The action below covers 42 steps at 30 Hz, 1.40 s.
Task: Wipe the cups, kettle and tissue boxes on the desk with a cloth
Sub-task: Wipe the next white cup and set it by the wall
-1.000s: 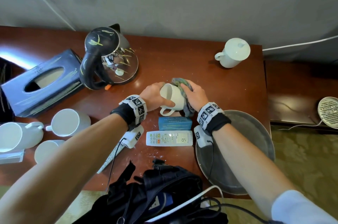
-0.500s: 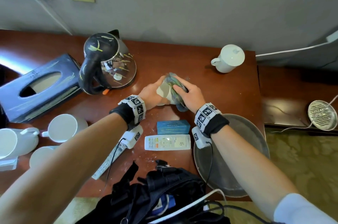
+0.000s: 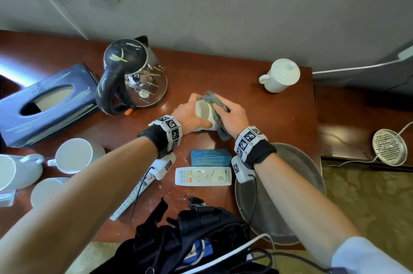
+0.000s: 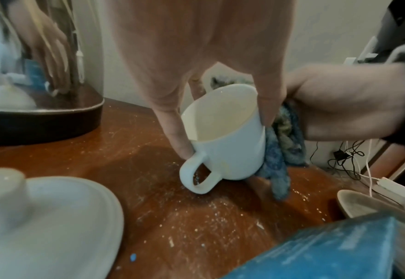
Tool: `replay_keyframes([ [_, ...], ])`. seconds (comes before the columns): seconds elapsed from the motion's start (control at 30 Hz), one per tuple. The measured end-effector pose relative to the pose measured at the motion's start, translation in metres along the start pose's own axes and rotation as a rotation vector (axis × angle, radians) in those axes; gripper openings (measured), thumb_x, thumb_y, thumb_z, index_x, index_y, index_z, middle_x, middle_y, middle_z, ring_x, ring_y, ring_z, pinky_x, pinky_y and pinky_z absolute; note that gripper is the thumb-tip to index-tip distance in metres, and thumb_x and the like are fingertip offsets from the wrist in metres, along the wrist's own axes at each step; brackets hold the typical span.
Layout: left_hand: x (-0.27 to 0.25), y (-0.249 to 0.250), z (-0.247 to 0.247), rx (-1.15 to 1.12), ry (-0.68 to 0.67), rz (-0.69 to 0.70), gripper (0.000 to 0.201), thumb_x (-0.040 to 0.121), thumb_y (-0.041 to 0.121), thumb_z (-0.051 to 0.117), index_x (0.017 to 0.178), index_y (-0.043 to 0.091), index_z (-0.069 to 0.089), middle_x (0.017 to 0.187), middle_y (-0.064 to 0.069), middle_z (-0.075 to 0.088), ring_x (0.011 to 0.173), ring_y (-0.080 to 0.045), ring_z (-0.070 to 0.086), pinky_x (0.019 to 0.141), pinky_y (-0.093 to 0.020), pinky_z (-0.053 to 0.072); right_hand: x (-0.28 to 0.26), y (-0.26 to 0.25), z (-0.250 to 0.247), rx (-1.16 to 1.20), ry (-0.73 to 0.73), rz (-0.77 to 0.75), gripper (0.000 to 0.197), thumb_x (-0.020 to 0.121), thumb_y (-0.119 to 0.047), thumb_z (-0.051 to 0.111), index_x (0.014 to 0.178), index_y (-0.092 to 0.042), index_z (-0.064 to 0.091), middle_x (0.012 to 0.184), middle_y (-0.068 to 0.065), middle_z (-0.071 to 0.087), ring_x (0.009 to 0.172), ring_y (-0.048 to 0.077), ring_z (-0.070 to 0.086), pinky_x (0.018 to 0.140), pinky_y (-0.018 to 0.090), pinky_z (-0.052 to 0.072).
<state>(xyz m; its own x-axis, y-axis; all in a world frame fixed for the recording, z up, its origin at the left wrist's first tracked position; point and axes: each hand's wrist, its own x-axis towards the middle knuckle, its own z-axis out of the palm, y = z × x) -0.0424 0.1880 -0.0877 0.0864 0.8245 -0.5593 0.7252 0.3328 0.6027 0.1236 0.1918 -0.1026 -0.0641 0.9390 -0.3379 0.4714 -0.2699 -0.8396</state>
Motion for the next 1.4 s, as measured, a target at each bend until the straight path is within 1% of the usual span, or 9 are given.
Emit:
replay_keyframes([
  [0.2,-0.003,-0.001,0.001,0.019,0.021,0.014,0.081,0.072,0.041,0.084,0.135,0.027,0.034,0.11,-0.005,0.054,0.099,-0.029,0.054,0.085,-0.036,0.045,-0.006,0.006,0.006,0.09,0.093,0.057,0.036,0.101,-0.025,0.053,0.136,-0.02,0.058,0.129,-0.005,0.063,0.117,0.01,0.056,0.099,0.019,0.04],
  [0.37,-0.006,0.001,0.004,0.023,0.032,0.023,0.08,0.07,0.037,0.085,0.132,0.029,0.035,0.113,-0.006,0.053,0.1,-0.029,0.054,0.085,-0.037,0.046,0.014,0.013,-0.003,-0.078,0.028,0.12,0.032,0.102,-0.028,0.048,0.13,-0.023,0.062,0.128,0.003,0.065,0.121,0.025,0.056,0.104,0.031,0.042],
  [0.47,-0.007,0.01,0.01,0.007,0.072,0.058,0.08,0.068,0.019,0.083,0.132,0.031,0.036,0.123,-0.008,0.048,0.103,-0.031,0.054,0.083,-0.035,0.045,0.018,0.014,-0.009,-0.105,0.039,0.142,0.032,0.101,-0.031,0.048,0.13,-0.027,0.062,0.129,0.003,0.064,0.123,0.027,0.054,0.107,0.036,0.041],
  [0.6,-0.003,0.018,0.013,-0.009,0.035,0.117,0.086,0.071,0.006,0.076,0.14,0.03,0.031,0.136,-0.01,0.039,0.117,-0.033,0.048,0.1,-0.046,0.046,0.017,0.016,-0.017,-0.054,0.074,0.171,0.034,0.101,-0.031,0.05,0.133,-0.026,0.06,0.131,0.001,0.063,0.124,0.024,0.054,0.108,0.034,0.04],
  [0.77,0.0,0.006,0.004,0.007,0.004,0.067,0.108,0.08,0.035,0.08,0.158,0.014,0.009,0.16,-0.012,0.024,0.146,-0.03,0.023,0.118,-0.041,0.024,0.013,0.021,-0.012,-0.003,0.092,0.147,0.037,0.1,-0.033,0.052,0.135,-0.026,0.059,0.132,0.0,0.063,0.124,0.022,0.055,0.11,0.034,0.04],
  [0.9,0.003,0.004,0.002,0.093,-0.01,0.032,0.104,0.085,0.053,0.07,0.159,0.018,0.006,0.153,-0.018,0.036,0.141,-0.035,0.028,0.112,-0.042,0.03,0.007,0.019,-0.007,0.021,0.133,0.124,0.037,0.1,-0.031,0.053,0.136,-0.024,0.058,0.133,-0.001,0.063,0.124,0.019,0.056,0.108,0.028,0.04],
  [1.1,0.001,0.006,0.006,0.145,0.034,0.052,0.102,0.078,0.05,0.076,0.155,0.016,0.02,0.134,-0.016,0.051,0.123,-0.032,0.045,0.099,-0.04,0.041,-0.012,0.011,0.01,0.057,0.089,-0.124,0.036,0.096,-0.025,0.061,0.133,-0.026,0.062,0.132,-0.005,0.064,0.122,0.012,0.058,0.106,0.028,0.044],
  [1.27,-0.007,-0.002,0.013,0.187,0.047,0.084,0.094,0.075,0.036,0.081,0.151,0.02,0.027,0.139,-0.011,0.047,0.129,-0.028,0.037,0.097,-0.033,0.035,0.008,0.021,-0.002,0.085,0.152,0.135,0.033,0.099,-0.023,0.057,0.131,-0.018,0.063,0.123,0.002,0.068,0.118,0.02,0.06,0.091,0.014,0.038],
  [1.4,-0.005,-0.004,0.012,0.201,0.052,0.084,0.092,0.076,0.035,0.081,0.15,0.02,0.029,0.136,-0.012,0.05,0.126,-0.028,0.039,0.093,-0.032,0.036,0.013,0.014,-0.004,0.023,0.096,0.095,0.031,0.098,-0.022,0.058,0.128,-0.018,0.065,0.125,0.004,0.067,0.118,0.021,0.059,0.095,0.019,0.041],
])
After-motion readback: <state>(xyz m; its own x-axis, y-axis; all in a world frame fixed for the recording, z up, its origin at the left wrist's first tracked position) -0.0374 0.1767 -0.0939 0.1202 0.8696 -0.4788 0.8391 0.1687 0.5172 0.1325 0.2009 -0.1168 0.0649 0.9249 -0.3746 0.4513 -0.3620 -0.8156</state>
